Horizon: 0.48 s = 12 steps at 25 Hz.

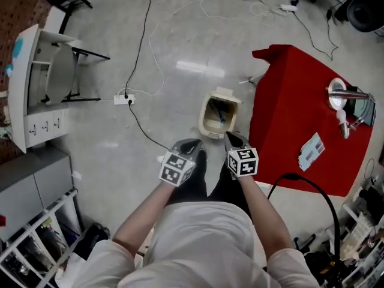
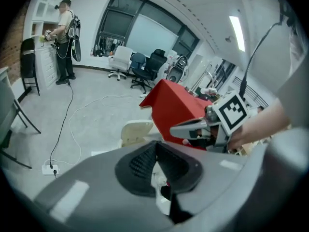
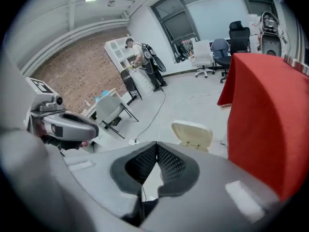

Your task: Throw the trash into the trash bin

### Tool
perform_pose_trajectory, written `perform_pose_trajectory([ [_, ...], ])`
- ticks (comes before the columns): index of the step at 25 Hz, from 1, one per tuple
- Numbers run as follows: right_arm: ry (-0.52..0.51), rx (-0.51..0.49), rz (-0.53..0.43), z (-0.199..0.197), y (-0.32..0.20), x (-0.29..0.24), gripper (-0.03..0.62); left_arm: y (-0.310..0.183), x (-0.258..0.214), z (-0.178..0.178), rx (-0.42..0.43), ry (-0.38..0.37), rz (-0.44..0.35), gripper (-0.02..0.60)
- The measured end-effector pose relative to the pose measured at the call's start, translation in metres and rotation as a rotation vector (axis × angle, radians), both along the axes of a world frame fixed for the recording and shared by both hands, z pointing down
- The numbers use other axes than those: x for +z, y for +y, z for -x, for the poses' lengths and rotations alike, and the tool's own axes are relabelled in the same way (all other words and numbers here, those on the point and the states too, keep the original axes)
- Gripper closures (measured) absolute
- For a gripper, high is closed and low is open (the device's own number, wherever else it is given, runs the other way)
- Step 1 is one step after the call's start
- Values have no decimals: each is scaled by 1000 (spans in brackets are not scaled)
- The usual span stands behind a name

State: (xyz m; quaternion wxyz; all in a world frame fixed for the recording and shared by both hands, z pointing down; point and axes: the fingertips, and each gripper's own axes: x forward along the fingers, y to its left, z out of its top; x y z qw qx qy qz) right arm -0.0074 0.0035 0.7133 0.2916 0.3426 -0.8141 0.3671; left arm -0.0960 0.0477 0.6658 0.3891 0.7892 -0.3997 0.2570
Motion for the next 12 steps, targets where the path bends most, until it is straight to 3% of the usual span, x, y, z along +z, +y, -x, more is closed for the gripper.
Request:
perform_pose_trajectory([
  [5, -22, -83, -31, -12, 14, -49, 592, 9, -39, -6, 33, 10, -21, 577],
  [12, -39, -60, -49, -19, 38, -95, 592, 28, -74, -14, 121, 17, -52, 577],
])
